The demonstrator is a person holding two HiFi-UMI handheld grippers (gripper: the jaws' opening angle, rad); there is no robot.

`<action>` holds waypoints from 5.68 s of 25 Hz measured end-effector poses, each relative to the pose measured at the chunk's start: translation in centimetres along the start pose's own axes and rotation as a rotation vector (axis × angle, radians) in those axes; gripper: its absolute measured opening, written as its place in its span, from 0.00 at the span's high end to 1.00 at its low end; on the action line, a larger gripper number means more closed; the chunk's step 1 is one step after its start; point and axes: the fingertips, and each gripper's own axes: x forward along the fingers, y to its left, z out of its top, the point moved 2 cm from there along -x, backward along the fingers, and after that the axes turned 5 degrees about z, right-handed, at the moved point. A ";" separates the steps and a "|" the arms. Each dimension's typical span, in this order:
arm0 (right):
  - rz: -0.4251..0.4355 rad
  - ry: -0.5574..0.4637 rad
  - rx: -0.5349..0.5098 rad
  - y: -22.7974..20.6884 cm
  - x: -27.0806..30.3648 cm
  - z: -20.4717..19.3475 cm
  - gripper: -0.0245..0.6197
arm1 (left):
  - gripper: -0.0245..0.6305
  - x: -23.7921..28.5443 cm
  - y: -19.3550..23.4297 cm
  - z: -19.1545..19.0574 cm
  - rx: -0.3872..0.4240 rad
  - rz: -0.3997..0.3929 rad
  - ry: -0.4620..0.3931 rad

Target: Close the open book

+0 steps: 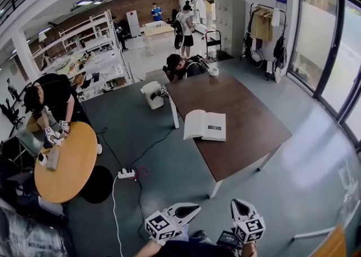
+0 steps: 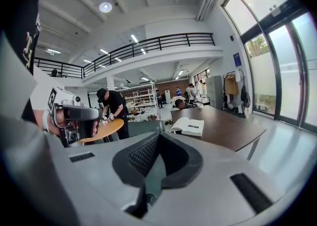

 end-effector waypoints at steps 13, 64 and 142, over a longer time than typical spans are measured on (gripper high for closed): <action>-0.052 0.017 -0.011 -0.5 0.7 0.4 0.98 | 0.95 1.3 1.9 -0.3 -0.019 -0.051 -0.012; 0.043 0.080 -0.068 -5.1 25.2 10.2 0.98 | 0.95 5.2 27.3 6.3 -0.054 0.048 -0.039; 0.181 0.060 -0.081 -16.1 52.1 20.0 0.98 | 0.95 13.1 53.9 13.2 -0.063 0.207 -0.014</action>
